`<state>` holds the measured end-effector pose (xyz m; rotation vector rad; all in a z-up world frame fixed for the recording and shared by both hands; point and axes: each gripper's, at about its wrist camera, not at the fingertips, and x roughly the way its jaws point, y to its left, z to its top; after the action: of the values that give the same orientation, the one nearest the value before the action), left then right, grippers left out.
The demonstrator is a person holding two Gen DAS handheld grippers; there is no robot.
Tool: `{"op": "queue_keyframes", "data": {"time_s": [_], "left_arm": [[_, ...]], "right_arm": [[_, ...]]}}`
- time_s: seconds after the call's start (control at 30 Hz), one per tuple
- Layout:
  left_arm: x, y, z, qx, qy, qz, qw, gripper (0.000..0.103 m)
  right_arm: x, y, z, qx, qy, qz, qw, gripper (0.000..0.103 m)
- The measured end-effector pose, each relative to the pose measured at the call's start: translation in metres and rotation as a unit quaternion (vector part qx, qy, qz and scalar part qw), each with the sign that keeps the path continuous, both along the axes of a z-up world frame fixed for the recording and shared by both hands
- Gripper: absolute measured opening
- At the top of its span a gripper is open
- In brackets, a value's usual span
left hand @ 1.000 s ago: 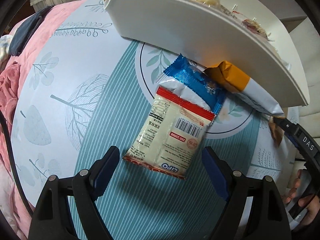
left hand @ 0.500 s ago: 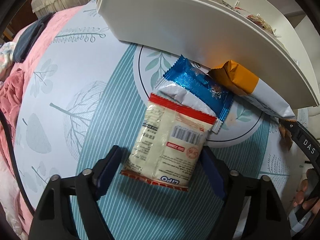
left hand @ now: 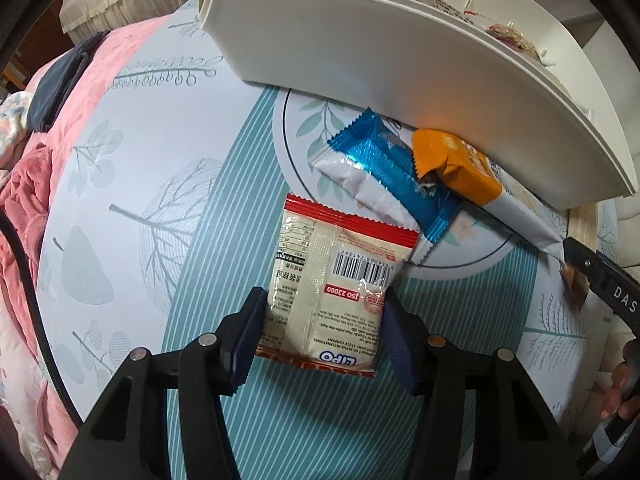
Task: Organize snacks
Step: 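Grasp the cream UPO packet with left while right grasps the brown paper packet, then carry the cream packet into the tray and open left while right holds the brown packet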
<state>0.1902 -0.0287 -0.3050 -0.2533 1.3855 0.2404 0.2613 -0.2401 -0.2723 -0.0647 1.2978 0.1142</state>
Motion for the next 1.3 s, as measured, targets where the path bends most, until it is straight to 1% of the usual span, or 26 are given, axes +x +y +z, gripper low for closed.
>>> {"op": "queue_keyframes", "data": {"time_s": [0.1, 0.2, 0.3, 0.4, 0.47, 0.53, 0.63, 0.73, 0.8, 0.83, 0.87, 0.9, 0.93, 1.03, 1.17, 1.3], "left_arm": [[-0.005, 0.000, 0.002, -0.001, 0.005, 0.003, 1.0000, 0.055], [-0.012, 0.006, 0.008, -0.006, 0.003, 0.002, 1.0000, 0.055], [-0.016, 0.005, 0.017, -0.004, 0.005, -0.006, 1.0000, 0.055], [-0.018, 0.007, 0.027, -0.013, 0.005, -0.012, 0.9998, 0.055], [-0.018, 0.008, 0.038, -0.024, -0.007, -0.018, 0.9995, 0.055], [-0.018, 0.009, 0.048, -0.027, -0.018, -0.022, 0.9992, 0.055], [-0.015, 0.008, 0.067, -0.022, -0.030, -0.034, 0.9987, 0.055], [-0.009, 0.002, 0.088, -0.015, -0.040, -0.048, 0.9979, 0.055], [-0.003, -0.002, 0.099, -0.012, -0.039, -0.054, 0.9977, 0.055], [0.007, -0.002, 0.105, -0.011, -0.038, -0.059, 0.9975, 0.055], [0.010, -0.004, 0.109, -0.009, -0.036, -0.063, 0.9973, 0.055], [0.014, -0.007, 0.114, -0.007, -0.035, -0.066, 0.9972, 0.055], [0.019, -0.010, 0.119, -0.006, -0.034, -0.071, 0.9969, 0.055], [0.030, -0.016, 0.132, -0.005, -0.031, -0.077, 0.9965, 0.055], [0.042, -0.023, 0.147, -0.011, -0.036, -0.087, 0.9955, 0.055], [0.059, -0.028, 0.154, -0.008, -0.051, -0.102, 0.9934, 0.055]], "right_arm": [[-0.006, -0.006, 0.001, 0.013, 0.019, -0.009, 1.000, 0.061], [-0.013, -0.014, 0.003, 0.037, 0.040, -0.021, 0.998, 0.061], [-0.020, -0.021, 0.006, 0.052, 0.050, -0.028, 0.997, 0.061], [-0.027, -0.032, 0.009, 0.078, 0.065, -0.046, 0.994, 0.061], [-0.031, -0.039, 0.013, 0.092, 0.072, -0.057, 0.991, 0.061], [-0.033, -0.044, 0.017, 0.105, 0.074, -0.063, 0.990, 0.060], [-0.033, -0.057, 0.026, 0.143, 0.093, -0.089, 0.981, 0.060], [-0.032, -0.066, 0.040, 0.160, 0.086, -0.099, 0.978, 0.060], [-0.031, -0.070, 0.049, 0.173, 0.083, -0.106, 0.976, 0.058], [-0.030, -0.072, 0.055, 0.180, 0.080, -0.110, 0.974, 0.054], [-0.023, -0.075, 0.059, 0.184, 0.076, -0.113, 0.973, 0.022], [-0.021, -0.078, 0.064, 0.197, 0.072, -0.114, 0.971, 0.009], [-0.018, -0.079, 0.067, 0.209, 0.072, -0.115, 0.969, 0.006], [-0.012, -0.077, 0.070, 0.204, 0.072, -0.108, 0.970, 0.006], [-0.017, -0.083, 0.060, 0.209, 0.093, -0.120, 0.966, 0.006], [-0.024, -0.080, 0.053, 0.216, 0.108, -0.122, 0.963, 0.006]]}}
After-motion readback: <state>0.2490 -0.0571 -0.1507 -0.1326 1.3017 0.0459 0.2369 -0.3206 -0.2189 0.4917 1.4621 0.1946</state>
